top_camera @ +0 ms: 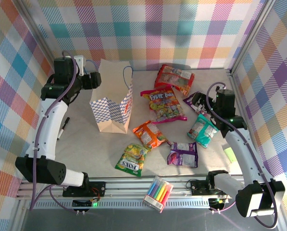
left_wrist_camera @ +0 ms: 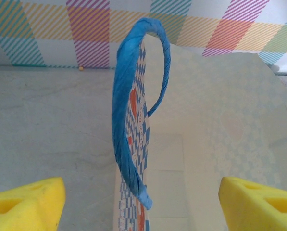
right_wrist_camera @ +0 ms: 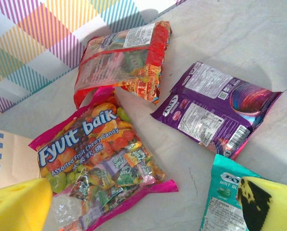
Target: Place the snacks into the paper bag
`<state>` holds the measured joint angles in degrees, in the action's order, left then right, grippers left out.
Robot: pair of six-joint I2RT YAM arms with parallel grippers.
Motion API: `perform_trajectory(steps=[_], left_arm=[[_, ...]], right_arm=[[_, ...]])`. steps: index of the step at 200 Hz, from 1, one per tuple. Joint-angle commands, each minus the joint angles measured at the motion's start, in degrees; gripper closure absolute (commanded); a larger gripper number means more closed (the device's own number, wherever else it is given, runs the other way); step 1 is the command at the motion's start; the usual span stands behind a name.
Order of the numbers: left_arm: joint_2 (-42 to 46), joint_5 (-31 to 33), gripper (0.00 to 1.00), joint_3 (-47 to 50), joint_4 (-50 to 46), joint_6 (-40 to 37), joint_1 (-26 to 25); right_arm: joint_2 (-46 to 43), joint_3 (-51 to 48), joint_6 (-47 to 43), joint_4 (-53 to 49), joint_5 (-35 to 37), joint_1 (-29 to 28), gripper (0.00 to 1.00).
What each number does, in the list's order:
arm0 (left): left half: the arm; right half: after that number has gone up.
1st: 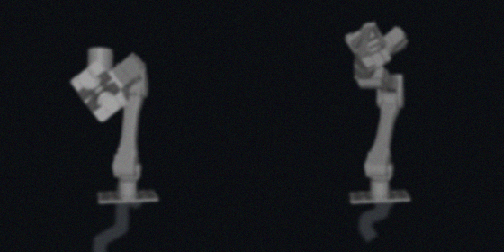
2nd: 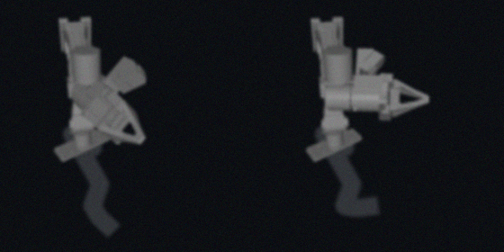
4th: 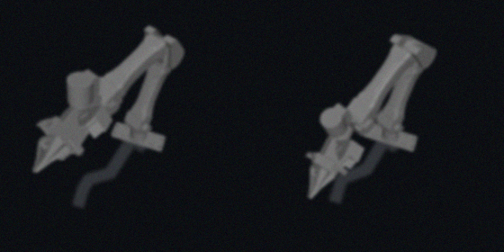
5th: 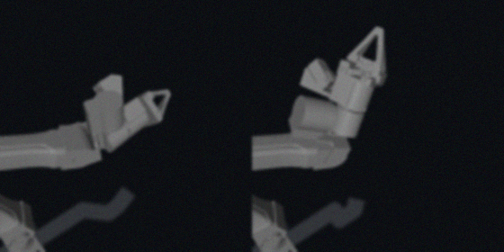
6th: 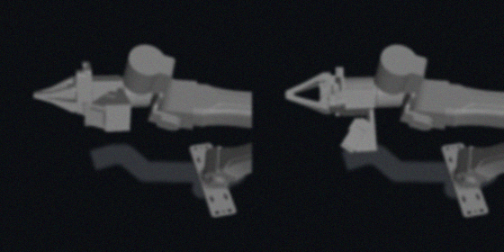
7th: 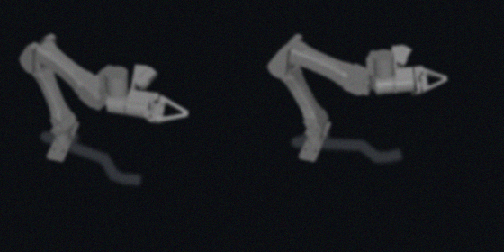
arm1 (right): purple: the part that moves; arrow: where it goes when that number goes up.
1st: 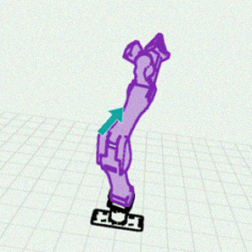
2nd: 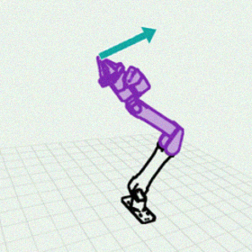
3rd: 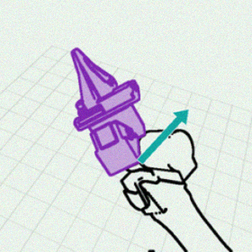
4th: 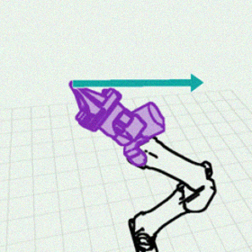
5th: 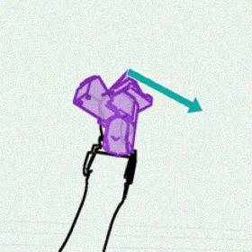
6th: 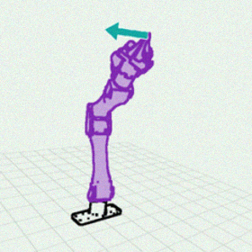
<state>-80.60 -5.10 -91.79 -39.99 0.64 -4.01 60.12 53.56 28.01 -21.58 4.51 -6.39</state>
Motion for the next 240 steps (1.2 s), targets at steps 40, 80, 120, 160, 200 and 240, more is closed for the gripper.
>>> perform_trajectory(steps=[40,80,120,160,200,240], left_arm=[[-2.5,-3.9,0.30,-2.0,5.7,5.5,1.7],[-3.3,-7.5,0.44,-1.6,6.4,8.4,3.6],[-1.5,-9.7,0.74,1.2,7.6,10.0,5.7],[0.1,-8.6,0.88,4.4,8.0,11.7,7.7],[1.1,-10.4,0.96,6.6,8.1,12.9,9.0],[4.5,-9.8,1.00,10.2,10.9,14.4,9.2]], right_arm=[[3.8,3.5,-4.8,-0.4,-6.4,-0.2,0.01],[7.1,4.9,-2.0,-1.0,-7.2,-0.2,0.01],[10.8,8.7,-4.4,-5.7,-10.9,-0.3,0.01],[13.3,10.9,-6.0,-10.4,-12.6,-0.2,0.01],[13.9,11.0,-7.8,-12.3,-15.6,-0.2,0.01],[15.7,11.2,-8.6,-13.7,-20.0,-0.4,0.01]])
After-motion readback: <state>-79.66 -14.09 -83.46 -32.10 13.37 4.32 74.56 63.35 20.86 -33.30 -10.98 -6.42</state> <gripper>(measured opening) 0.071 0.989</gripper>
